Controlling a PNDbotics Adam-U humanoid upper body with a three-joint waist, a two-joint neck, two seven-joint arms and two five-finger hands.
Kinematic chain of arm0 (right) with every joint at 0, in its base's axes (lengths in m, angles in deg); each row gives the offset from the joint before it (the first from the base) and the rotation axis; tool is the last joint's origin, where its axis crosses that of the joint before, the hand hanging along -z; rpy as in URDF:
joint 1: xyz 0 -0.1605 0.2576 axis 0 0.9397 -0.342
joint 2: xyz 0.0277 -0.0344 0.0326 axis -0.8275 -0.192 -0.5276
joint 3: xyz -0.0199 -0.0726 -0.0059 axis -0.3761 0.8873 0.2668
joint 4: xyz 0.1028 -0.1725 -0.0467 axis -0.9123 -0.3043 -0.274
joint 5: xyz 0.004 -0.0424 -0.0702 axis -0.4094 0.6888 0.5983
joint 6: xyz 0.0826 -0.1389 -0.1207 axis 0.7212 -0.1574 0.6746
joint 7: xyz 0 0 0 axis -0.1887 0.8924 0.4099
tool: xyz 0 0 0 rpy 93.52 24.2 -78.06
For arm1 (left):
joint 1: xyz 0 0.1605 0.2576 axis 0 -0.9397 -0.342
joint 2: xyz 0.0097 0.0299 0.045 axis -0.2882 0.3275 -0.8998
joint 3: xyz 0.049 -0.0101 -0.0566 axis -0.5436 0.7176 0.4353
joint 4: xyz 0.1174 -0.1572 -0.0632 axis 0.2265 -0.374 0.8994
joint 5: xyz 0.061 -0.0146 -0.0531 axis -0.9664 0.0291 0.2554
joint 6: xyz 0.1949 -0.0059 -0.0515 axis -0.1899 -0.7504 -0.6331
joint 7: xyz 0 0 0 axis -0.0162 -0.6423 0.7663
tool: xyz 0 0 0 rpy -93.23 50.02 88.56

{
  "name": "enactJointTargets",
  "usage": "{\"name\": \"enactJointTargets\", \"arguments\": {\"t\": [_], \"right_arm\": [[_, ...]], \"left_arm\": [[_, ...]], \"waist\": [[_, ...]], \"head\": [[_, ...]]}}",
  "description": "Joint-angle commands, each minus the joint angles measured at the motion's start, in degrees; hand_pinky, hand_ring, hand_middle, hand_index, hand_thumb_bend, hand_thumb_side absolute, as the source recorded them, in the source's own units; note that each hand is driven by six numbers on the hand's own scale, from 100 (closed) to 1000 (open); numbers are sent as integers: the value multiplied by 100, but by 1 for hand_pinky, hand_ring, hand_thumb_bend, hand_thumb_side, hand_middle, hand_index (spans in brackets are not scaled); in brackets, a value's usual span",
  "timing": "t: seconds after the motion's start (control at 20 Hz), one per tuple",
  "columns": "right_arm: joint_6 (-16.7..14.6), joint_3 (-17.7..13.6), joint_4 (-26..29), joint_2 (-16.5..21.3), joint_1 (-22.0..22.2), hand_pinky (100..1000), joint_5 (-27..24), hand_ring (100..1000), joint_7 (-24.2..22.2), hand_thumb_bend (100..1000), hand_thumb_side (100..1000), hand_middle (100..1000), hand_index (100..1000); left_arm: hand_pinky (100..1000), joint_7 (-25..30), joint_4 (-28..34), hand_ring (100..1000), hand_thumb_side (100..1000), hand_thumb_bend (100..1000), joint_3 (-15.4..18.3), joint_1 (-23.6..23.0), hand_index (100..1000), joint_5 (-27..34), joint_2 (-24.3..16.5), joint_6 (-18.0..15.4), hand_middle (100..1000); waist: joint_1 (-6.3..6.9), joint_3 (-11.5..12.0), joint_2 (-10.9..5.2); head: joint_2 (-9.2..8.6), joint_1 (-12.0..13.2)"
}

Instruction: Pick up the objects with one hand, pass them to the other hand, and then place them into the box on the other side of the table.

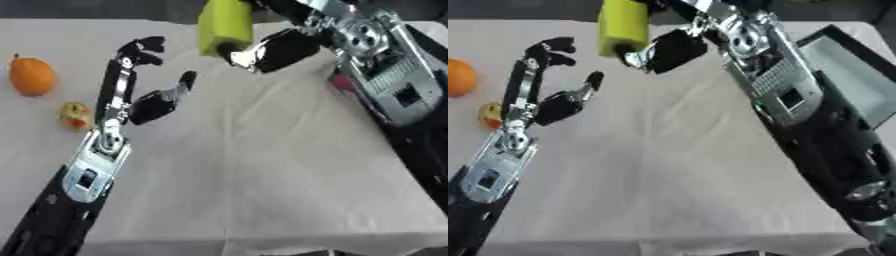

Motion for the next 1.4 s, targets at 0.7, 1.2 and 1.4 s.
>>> {"name": "enactJointTargets", "arguments": {"t": [0.7,1.2,1.4], "right_arm": [[21,-1392,-561,1529,1098,937,-418,758,1519,204,100,570,572],[-128,-1666,-1478,1771,1374,931,-116,757,1871,220,100,570,573],[-188,-1739,-1803,1798,1433,928,79,757,1998,236,100,572,577]], "left_arm": [[788,-632,938,634,369,405,915,-543,774,623,-1181,243,668],[788,-899,1065,635,368,401,1160,-625,774,725,-1301,266,668],[788,-993,1091,634,367,399,1234,-649,774,754,-1331,273,668]], "waist": [[135,10,-150],[135,35,-117],[138,48,-113]], "head": [[-60,-579],[-354,-1083],[-395,-1130]]}}
